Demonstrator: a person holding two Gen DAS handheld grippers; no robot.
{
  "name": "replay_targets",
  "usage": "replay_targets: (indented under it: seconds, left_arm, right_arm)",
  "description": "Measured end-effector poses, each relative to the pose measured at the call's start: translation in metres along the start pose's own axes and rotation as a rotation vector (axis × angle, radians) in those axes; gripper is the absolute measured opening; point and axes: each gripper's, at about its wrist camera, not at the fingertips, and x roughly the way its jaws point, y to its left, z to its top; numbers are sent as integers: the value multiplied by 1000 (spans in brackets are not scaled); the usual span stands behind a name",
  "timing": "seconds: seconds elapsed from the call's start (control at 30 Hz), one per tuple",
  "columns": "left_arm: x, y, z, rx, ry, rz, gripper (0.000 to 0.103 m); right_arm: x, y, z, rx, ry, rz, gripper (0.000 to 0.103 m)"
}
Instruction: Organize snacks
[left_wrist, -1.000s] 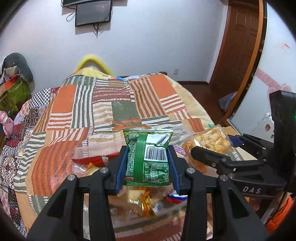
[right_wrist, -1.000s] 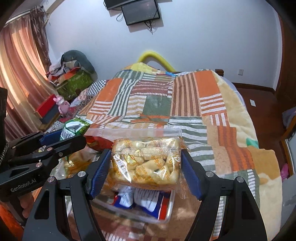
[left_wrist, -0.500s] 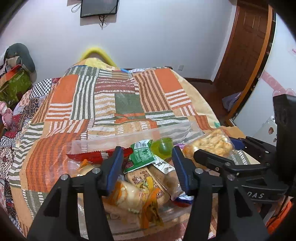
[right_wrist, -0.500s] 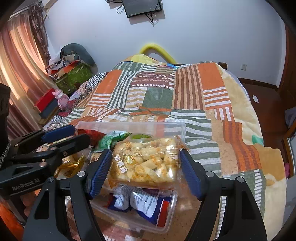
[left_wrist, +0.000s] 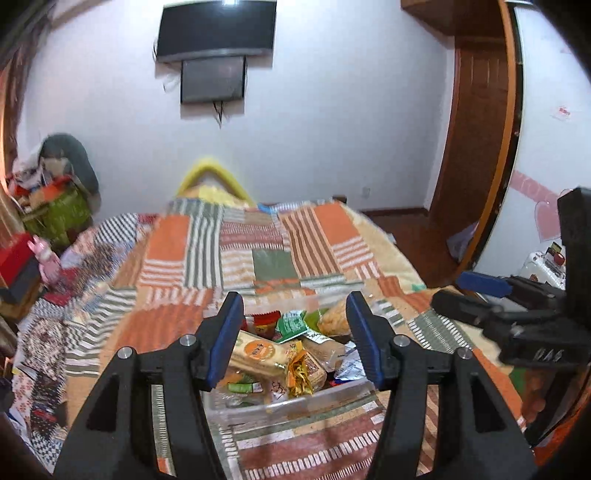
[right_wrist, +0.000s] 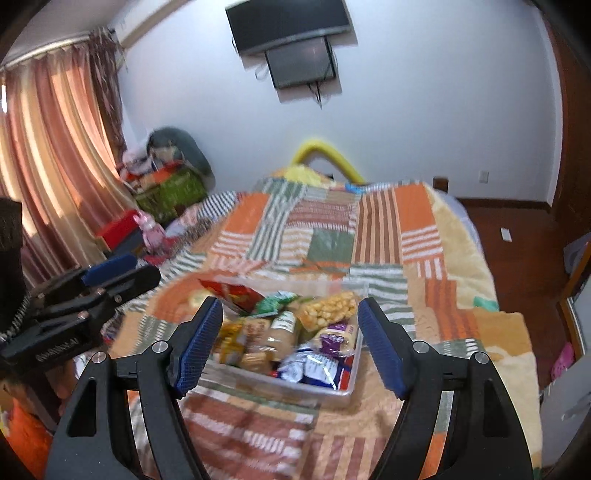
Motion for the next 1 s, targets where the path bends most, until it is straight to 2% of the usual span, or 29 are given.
replay_targets:
  seconds: [0.2, 0.33, 0.5, 0.7, 0.77, 1.0]
  left_arm:
    - [-67, -11, -7, -21, -108, 8, 61]
    - [-109, -18, -14, -17, -188, 25, 70]
    - [-144, -22, -24, -29, -236, 31, 83]
    - [-167, -20, -36, -40, -277, 53, 98]
    - [-172, -21, -40, -30, -287, 67, 102]
    - [-175, -19, -48, -24, -283, 80, 103]
  right_arm:
    - [-65, 28, -2, -32, -112, -6, 73]
    - [-95, 47, -11, -63, -172, -24, 76]
    - [-113, 67, -23, -90, -218, -44, 84]
    - [-114, 76, -31, -103, -260, -86, 102]
    - [-115, 77, -32, -98, -271, -94, 103]
    - [-117, 80, -40, -102, -276, -122, 103]
